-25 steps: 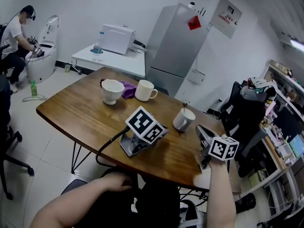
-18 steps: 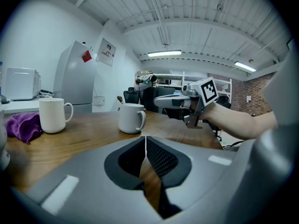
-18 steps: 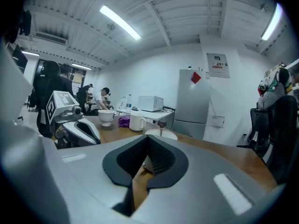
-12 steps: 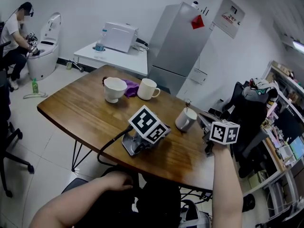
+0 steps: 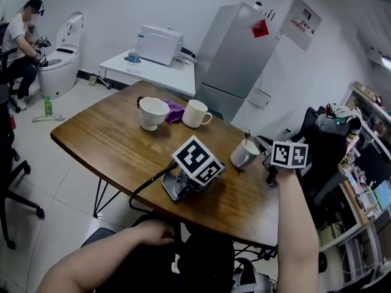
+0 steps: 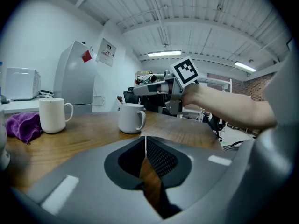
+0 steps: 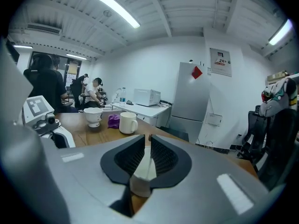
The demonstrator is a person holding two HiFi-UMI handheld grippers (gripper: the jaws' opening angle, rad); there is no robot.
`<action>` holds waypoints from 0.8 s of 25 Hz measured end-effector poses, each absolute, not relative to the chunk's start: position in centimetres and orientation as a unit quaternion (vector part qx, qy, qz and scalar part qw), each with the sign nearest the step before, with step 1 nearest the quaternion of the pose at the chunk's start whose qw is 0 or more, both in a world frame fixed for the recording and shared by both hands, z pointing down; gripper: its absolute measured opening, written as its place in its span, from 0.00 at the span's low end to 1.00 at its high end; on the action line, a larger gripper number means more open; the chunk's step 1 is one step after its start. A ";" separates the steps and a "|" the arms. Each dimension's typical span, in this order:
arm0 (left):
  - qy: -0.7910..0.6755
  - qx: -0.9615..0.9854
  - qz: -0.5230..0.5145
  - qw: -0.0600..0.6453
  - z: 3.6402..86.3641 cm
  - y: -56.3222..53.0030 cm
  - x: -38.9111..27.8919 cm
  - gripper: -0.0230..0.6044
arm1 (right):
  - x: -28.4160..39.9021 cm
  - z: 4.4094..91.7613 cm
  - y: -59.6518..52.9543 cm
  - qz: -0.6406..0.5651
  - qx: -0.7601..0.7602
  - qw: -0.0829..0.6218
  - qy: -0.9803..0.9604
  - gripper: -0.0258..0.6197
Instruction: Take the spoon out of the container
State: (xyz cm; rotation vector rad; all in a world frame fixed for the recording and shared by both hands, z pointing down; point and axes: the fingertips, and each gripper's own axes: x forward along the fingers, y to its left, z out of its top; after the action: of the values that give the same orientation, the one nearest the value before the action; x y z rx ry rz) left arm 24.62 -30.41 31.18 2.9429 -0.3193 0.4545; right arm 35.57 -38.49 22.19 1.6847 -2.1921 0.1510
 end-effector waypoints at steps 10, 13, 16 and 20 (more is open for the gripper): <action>-0.107 0.980 0.151 0.073 31.1 -30.4 24.6 0.06 | 36.1 22.5 -40.4 0.071 0.605 0.188 -0.771 0.13; -0.107 0.980 0.151 0.073 31.1 -30.4 24.6 0.06 | 36.0 22.5 -41.0 0.078 0.602 0.191 -0.771 0.17; -0.107 0.980 0.151 0.073 31.1 -30.2 24.7 0.06 | 35.7 22.7 -41.7 0.085 0.594 0.207 -0.773 0.23; -0.108 0.980 0.152 0.072 31.0 -30.4 24.6 0.06 | 35.7 23.2 -42.9 0.094 0.590 0.233 -0.767 0.28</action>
State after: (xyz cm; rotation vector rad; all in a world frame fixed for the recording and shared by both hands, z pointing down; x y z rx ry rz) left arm 24.60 -30.36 31.02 2.9442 -0.3233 0.4554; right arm 35.71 -42.93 23.22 1.6209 -2.1074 0.2583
